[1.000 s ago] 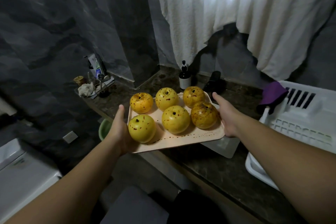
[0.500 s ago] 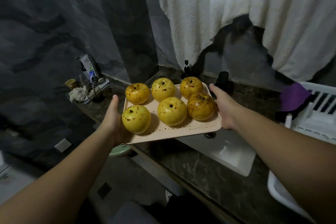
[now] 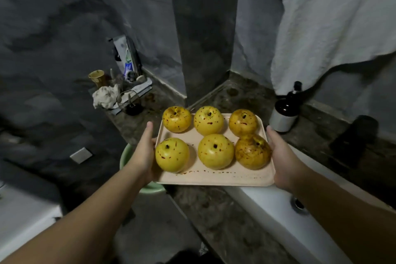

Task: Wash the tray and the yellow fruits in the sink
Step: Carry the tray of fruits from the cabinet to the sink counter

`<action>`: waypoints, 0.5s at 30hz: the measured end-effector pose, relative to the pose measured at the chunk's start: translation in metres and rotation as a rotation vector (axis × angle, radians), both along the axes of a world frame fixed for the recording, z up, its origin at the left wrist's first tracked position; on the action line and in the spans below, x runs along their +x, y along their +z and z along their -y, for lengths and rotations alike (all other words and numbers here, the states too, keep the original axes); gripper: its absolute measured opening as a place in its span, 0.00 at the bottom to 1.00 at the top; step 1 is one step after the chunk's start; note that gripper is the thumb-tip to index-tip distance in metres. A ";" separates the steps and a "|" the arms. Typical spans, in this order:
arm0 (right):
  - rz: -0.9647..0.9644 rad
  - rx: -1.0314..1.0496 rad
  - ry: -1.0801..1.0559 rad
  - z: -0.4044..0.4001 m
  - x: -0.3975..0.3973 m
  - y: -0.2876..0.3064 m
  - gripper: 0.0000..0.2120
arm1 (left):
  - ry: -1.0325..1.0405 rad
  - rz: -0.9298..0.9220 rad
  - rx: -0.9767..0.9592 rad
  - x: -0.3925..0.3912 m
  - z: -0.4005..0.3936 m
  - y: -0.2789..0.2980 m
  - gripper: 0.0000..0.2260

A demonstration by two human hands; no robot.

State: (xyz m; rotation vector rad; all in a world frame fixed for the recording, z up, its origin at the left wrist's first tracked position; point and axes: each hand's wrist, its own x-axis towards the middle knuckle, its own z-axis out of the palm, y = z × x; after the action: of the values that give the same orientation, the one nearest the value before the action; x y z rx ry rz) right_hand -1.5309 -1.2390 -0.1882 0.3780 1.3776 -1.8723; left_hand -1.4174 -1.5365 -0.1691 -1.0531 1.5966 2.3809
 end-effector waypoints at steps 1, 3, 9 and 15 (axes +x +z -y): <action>0.000 -0.008 0.017 0.011 -0.005 -0.005 0.33 | 0.010 0.000 0.011 -0.004 0.010 -0.007 0.40; -0.018 -0.009 0.039 0.030 -0.017 -0.014 0.32 | 0.038 -0.005 0.039 -0.010 0.025 -0.018 0.39; -0.044 0.085 0.169 0.078 -0.052 -0.038 0.33 | 0.165 0.002 0.037 -0.016 0.063 -0.041 0.37; -0.061 0.241 0.166 0.115 -0.078 -0.047 0.39 | 0.236 0.044 0.037 -0.017 0.087 -0.053 0.37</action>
State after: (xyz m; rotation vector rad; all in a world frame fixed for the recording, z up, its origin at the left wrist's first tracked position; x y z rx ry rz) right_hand -1.6092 -1.3535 -0.2353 0.3162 1.6309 -1.6001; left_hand -1.4342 -1.6239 -0.2225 -1.3454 1.4825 2.4997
